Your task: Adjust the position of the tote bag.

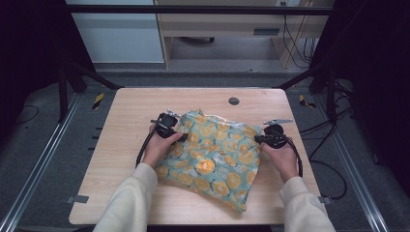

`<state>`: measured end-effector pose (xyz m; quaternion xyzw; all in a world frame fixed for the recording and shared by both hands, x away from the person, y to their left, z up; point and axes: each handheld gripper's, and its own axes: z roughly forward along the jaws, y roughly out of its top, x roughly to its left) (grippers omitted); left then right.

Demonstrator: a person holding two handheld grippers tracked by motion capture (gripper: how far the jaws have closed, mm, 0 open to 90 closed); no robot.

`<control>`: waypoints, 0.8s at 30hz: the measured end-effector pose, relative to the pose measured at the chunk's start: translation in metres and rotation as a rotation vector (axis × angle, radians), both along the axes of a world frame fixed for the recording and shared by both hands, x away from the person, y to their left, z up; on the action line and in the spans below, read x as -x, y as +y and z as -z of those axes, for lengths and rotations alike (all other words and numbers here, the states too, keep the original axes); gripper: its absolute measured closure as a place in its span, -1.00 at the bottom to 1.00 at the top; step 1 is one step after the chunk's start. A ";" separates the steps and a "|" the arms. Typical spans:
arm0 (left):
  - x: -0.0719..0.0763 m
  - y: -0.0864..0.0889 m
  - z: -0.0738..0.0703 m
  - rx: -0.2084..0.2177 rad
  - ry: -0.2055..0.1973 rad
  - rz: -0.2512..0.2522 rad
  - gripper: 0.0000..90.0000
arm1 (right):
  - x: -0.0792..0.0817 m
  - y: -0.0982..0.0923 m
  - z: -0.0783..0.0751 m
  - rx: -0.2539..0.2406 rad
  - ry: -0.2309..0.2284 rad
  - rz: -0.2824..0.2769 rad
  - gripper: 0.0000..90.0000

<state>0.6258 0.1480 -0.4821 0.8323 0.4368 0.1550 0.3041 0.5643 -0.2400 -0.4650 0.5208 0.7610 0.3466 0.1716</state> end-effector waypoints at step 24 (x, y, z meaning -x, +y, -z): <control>0.003 -0.006 0.003 -0.038 0.012 0.050 0.16 | 0.000 0.000 -0.003 -0.005 -0.011 -0.001 0.90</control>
